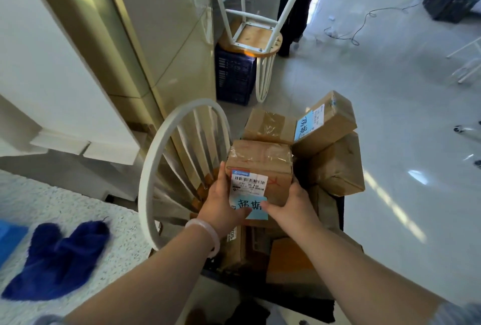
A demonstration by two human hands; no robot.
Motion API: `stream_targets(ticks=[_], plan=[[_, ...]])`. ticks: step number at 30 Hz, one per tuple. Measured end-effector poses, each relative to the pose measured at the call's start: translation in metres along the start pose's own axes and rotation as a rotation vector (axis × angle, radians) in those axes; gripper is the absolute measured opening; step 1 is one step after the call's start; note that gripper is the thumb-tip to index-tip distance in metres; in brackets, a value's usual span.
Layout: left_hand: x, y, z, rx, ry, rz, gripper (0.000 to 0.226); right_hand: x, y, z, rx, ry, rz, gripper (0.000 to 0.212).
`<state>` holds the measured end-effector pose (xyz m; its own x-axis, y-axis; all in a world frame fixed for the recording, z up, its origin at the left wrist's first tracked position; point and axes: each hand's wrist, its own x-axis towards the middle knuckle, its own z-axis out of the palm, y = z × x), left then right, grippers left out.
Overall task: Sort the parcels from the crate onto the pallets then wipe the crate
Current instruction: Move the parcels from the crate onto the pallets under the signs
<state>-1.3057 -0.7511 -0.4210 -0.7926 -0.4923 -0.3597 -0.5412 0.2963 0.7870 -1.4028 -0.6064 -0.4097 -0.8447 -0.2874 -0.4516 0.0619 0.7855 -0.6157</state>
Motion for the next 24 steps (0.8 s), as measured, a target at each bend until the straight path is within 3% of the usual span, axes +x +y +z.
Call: stream_targets(ticks=[3, 8, 18, 24], plan=[[-0.015, 0.007, -0.013, 0.016, -0.002, 0.040, 0.127, -0.019, -0.008, 0.000, 0.033, 0.024, -0.018, 0.076], [-0.041, 0.010, -0.035, 0.018, -0.023, 0.074, 0.132, -0.052, -0.018, 0.005, 0.044, 0.087, -0.026, 0.095], [-0.085, -0.005, -0.057, 0.055, -0.086, 0.255, 0.127, -0.116, -0.016, 0.022, 0.043, 0.268, -0.126, 0.105], [-0.111, -0.029, -0.072, 0.152, -0.117, 0.335, 0.118, -0.149, -0.015, 0.025, -0.009, 0.211, -0.299, 0.105]])
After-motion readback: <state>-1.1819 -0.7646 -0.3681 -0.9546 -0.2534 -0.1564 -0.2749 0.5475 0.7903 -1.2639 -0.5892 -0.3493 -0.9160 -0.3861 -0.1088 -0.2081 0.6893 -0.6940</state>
